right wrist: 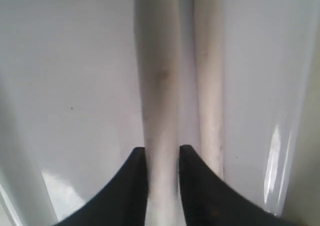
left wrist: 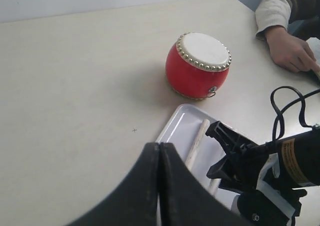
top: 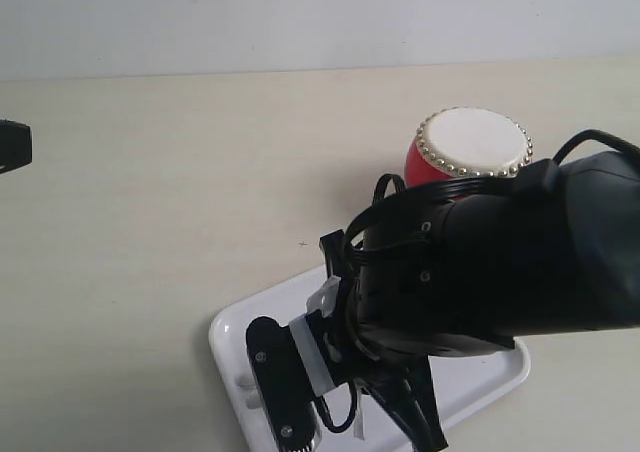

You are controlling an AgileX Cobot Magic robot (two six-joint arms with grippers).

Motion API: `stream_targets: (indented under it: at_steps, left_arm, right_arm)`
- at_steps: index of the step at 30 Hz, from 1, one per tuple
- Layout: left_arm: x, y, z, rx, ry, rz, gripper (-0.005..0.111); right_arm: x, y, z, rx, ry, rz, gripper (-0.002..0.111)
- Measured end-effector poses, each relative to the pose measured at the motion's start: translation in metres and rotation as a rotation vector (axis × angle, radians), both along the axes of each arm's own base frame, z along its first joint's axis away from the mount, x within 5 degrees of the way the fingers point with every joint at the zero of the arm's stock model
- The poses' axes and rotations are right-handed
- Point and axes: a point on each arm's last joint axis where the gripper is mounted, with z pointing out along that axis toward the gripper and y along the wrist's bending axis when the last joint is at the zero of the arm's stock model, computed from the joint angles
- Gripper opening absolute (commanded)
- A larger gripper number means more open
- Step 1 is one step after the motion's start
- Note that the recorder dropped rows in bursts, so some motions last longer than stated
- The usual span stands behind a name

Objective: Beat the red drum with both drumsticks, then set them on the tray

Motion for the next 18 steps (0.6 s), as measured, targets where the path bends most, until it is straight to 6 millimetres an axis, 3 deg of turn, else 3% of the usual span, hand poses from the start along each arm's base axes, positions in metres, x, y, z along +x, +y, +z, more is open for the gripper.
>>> stream_targets:
  at_steps: [7,11,14,18]
  left_arm:
    - [0.000,0.000,0.000,0.004,-0.001,0.000,0.000]
    - [0.000,0.001,-0.002,0.037,-0.008,0.000,0.000]
    - [-0.001,0.004,-0.004,0.078,-0.013,0.010,0.000]
    - [-0.007,0.010,-0.015,0.094,-0.042,0.053,0.000]
  right_arm:
    - [-0.001,-0.001,-0.001,-0.009,0.019,-0.020,0.032]
    - [-0.002,-0.006,0.001,-0.024,0.028,-0.119,0.020]
    - [-0.005,-0.008,0.014,0.064,0.035,-0.288,0.002]
    - [-0.015,-0.015,0.045,0.283,0.075,-0.515,0.000]
